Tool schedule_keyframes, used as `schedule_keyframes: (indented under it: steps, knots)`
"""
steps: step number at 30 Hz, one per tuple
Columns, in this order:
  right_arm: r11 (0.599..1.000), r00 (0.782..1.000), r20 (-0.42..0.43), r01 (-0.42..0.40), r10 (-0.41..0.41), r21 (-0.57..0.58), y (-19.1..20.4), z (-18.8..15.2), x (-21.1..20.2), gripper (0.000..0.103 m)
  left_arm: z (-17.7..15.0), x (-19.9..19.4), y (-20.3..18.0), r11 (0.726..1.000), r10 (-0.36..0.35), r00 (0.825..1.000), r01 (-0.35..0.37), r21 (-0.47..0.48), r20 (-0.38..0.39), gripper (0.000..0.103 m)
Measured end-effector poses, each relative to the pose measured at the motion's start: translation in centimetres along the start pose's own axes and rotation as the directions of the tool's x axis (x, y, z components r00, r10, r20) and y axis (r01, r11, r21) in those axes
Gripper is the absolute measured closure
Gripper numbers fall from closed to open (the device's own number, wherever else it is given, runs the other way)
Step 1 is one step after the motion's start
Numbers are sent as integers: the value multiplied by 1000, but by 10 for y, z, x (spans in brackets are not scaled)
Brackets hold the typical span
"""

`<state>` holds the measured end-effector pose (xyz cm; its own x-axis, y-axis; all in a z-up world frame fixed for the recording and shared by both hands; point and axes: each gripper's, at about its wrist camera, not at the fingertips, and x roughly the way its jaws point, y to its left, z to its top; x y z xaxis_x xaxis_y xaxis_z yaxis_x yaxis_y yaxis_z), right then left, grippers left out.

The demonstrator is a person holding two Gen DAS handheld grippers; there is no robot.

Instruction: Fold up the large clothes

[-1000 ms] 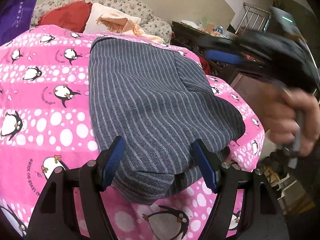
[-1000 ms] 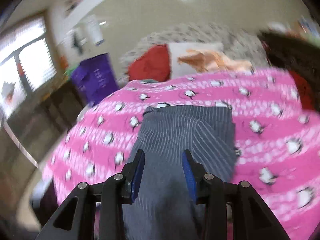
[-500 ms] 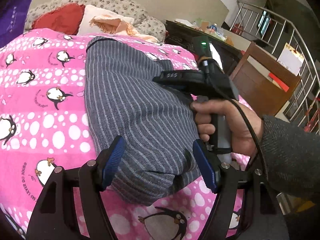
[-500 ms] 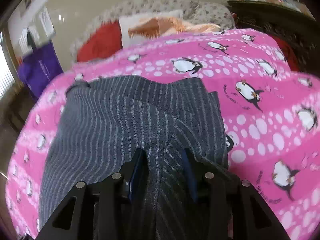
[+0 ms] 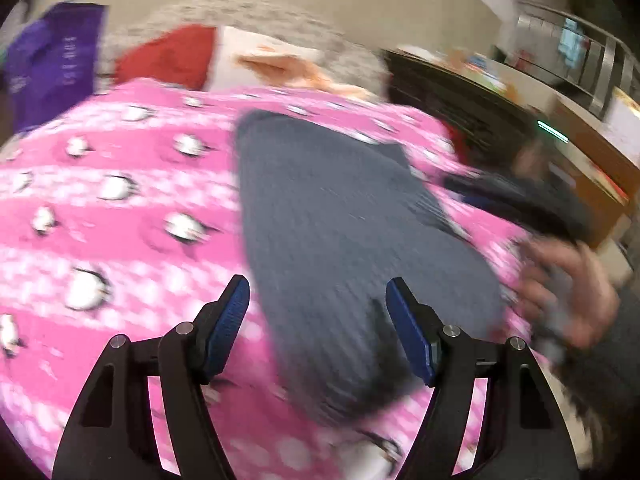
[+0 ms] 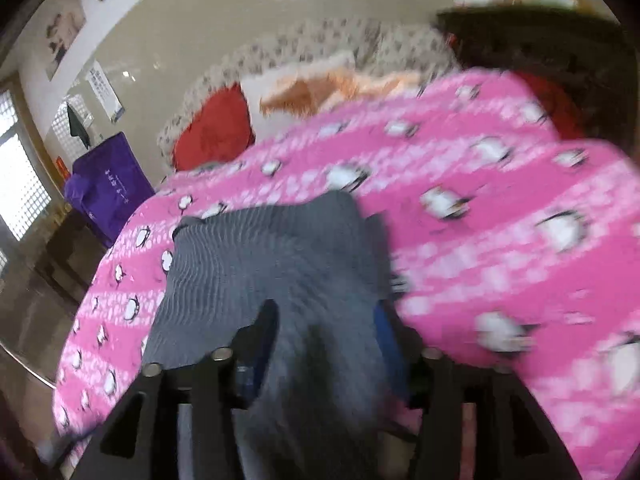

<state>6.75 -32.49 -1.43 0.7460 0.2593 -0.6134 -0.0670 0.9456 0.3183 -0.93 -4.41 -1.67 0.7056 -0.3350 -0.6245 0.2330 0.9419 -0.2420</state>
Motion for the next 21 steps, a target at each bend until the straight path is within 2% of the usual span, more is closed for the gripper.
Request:
schedule_keyframes:
  steps: [1,3,4,6,7,8,10,12,13,16,17,19,21]
  knots:
    - [1000,1000,14,9,-9,-7,-6,-4,-12,31,8,8,8,999,26,999,-27,-44,-25,29]
    - [999,999,4,-39,39,31,-21,-15,-27,30,22,37,23,989,22,991,-41,-143,-128,24]
    - [992,994,-13,-105,106,73,-29,-21,-29,30,27,59,29,980,-39,979,0,-197,-198,24]
    - [967,976,-53,-203,213,151,-38,-35,-25,29,28,90,38,952,-167,948,84,-293,-271,20]
    - [954,962,-79,-244,260,173,-38,-41,-19,29,27,103,42,932,-231,929,127,-338,-289,9]
    - [942,945,-123,-278,304,188,-37,-49,-9,29,29,105,41,925,-261,929,164,-342,-262,4]
    - [934,929,-176,-287,326,211,-36,-62,8,28,29,106,32,944,-246,926,162,-288,-285,1]
    - [913,899,-238,-302,369,274,-40,-71,31,23,26,105,17,972,-202,927,150,-179,-317,1]
    - [904,895,-224,-316,385,288,-41,-70,36,21,23,104,13,976,-198,925,157,-150,-324,1]
    - [922,910,-202,-319,363,221,-32,-53,50,25,18,102,7,982,-186,928,169,-80,-323,1]
    - [925,910,-199,-327,364,195,-28,-49,55,34,18,102,7,984,-179,933,164,-73,-313,1]
    - [931,914,-187,-338,360,139,-21,-45,60,47,14,99,3,990,-142,948,136,-44,-285,8]
    - [939,923,-176,-330,342,94,-17,-50,63,50,7,94,-2,995,-99,964,97,-20,-247,17]
